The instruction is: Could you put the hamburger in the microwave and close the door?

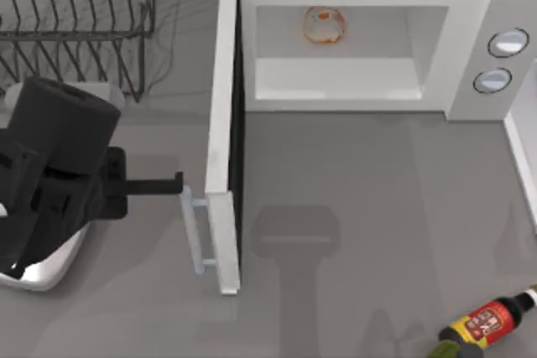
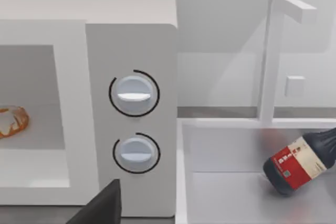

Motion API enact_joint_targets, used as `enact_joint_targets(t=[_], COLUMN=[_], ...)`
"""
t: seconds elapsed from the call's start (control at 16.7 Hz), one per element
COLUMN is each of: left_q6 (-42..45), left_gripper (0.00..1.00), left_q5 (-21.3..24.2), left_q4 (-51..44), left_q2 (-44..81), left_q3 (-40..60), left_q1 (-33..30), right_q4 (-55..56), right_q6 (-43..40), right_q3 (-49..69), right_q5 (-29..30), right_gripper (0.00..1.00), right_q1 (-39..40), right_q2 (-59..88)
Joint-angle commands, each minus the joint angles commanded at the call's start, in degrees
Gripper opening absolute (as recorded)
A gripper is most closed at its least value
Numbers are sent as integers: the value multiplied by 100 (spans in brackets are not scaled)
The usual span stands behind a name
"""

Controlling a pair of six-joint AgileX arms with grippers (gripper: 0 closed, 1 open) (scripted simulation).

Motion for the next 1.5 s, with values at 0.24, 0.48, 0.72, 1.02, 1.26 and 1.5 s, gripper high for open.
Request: enact_joint_targets(t=[0.24, 0.48, 0.72, 1.02, 1.26, 1.5], left_q6=[44, 40, 35, -354, -1146, -1572], left_gripper=[0, 0, 0, 0, 0, 0], left_q5=[14, 15, 11, -290, -738, -1109], left_q4=[984, 1739, 1831, 1680, 1481, 1330], left_q2=[399, 564, 568, 852, 1861, 2282], left_q3=[-755, -1216, -1258, -743, -46, 392], left_q1=[-1, 5, 7, -488, -1463, -1920], right_q4=[0, 0, 0, 0, 0, 0], right_q6=[0, 0, 0, 0, 0, 0], right_q3=[0, 0, 0, 0, 0, 0], right_q5=[0, 0, 0, 0, 0, 0], right_gripper=[100, 100, 100, 100, 100, 100], right_q1=[0, 0, 0, 0, 0, 0], right_q2=[0, 0, 0, 0, 0, 0])
